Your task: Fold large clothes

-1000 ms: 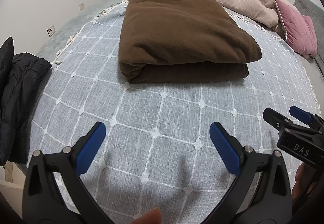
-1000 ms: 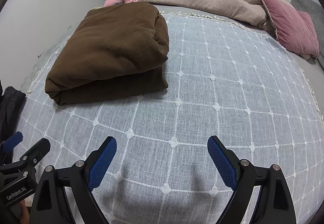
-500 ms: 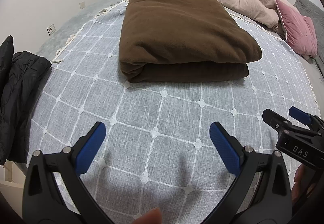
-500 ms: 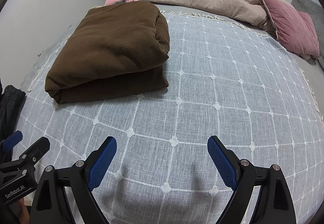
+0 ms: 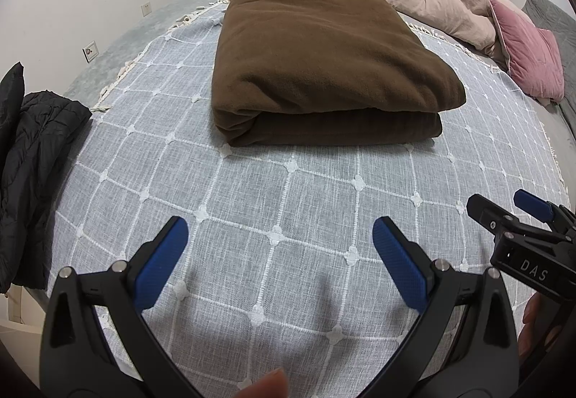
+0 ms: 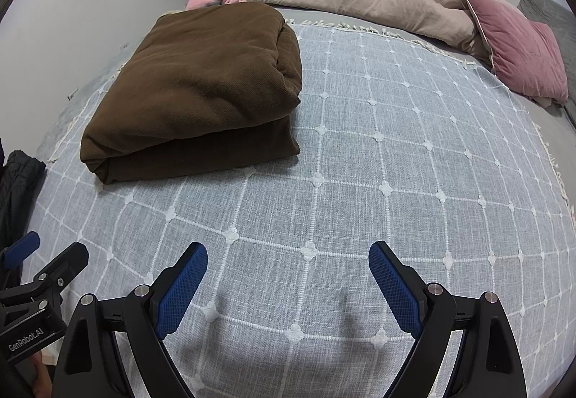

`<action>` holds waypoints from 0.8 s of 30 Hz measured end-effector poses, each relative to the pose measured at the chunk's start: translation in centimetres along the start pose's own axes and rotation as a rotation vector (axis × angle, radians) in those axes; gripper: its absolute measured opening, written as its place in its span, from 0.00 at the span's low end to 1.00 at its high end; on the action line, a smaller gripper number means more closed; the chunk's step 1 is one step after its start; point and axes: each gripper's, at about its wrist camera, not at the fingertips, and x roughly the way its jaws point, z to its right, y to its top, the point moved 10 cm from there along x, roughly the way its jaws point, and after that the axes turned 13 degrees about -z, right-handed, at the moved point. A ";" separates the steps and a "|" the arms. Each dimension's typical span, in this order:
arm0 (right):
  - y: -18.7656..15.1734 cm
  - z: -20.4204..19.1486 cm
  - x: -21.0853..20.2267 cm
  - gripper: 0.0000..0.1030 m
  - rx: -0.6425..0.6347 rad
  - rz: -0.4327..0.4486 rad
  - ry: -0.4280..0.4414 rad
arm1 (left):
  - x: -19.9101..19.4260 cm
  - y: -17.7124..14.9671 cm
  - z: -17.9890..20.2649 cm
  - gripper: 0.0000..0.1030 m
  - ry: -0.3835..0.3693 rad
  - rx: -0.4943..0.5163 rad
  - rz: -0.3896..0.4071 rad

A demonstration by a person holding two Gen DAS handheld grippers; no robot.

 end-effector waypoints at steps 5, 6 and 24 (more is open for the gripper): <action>0.0 0.0 0.0 0.90 0.000 -0.002 -0.001 | 0.0 0.0 0.0 0.99 0.000 0.001 -0.001; -0.1 0.0 0.0 0.90 -0.001 -0.002 0.000 | 0.0 -0.1 0.1 0.99 0.000 0.001 -0.002; -0.2 0.1 0.1 0.90 -0.007 -0.006 -0.002 | 0.2 -0.1 0.0 0.99 0.000 0.004 -0.004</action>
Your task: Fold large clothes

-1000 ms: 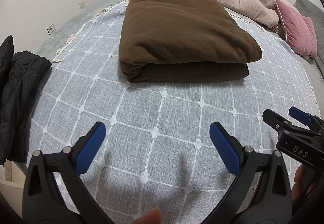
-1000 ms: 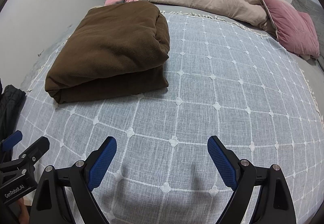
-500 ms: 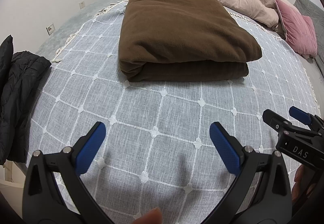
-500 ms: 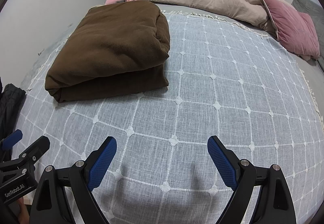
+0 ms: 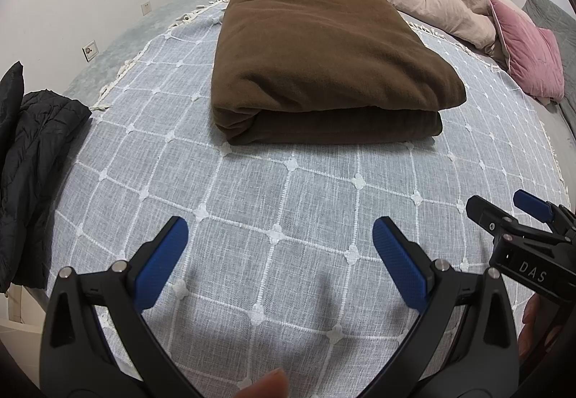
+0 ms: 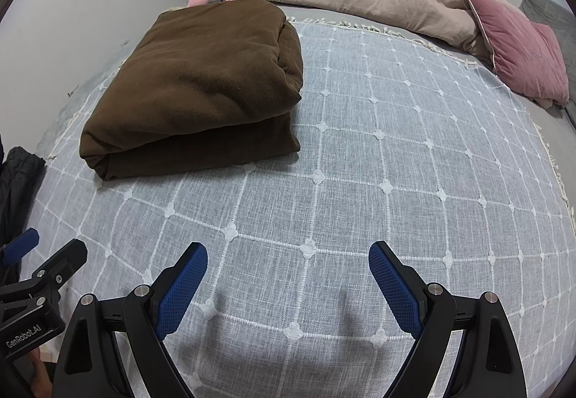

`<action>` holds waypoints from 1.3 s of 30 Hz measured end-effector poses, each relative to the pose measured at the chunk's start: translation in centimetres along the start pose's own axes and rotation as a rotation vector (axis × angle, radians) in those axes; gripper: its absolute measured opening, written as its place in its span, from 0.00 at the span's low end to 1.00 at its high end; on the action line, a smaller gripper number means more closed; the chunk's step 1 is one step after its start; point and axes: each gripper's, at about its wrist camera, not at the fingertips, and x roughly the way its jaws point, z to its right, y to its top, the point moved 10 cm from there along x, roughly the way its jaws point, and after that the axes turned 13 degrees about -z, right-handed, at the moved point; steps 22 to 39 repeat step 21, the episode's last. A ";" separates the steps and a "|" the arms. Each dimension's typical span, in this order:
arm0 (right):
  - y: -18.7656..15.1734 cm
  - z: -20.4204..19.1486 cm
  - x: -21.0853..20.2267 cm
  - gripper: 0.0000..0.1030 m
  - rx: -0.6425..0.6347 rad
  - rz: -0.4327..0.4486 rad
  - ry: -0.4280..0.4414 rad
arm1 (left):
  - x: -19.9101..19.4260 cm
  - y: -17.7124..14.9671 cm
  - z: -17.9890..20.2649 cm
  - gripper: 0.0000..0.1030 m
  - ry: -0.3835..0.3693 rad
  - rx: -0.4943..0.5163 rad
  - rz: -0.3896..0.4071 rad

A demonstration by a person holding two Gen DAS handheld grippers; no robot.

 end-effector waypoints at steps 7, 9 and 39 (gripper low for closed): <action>0.0 0.0 0.0 0.90 -0.001 0.001 -0.001 | 0.0 -0.1 0.0 0.99 0.001 -0.003 0.000; -0.1 0.0 0.0 0.90 0.000 0.000 -0.001 | 0.0 -0.1 0.0 0.99 0.000 -0.003 0.000; -0.2 0.1 0.3 0.90 0.000 -0.002 -0.003 | 0.1 0.1 0.0 0.99 0.020 -0.026 0.017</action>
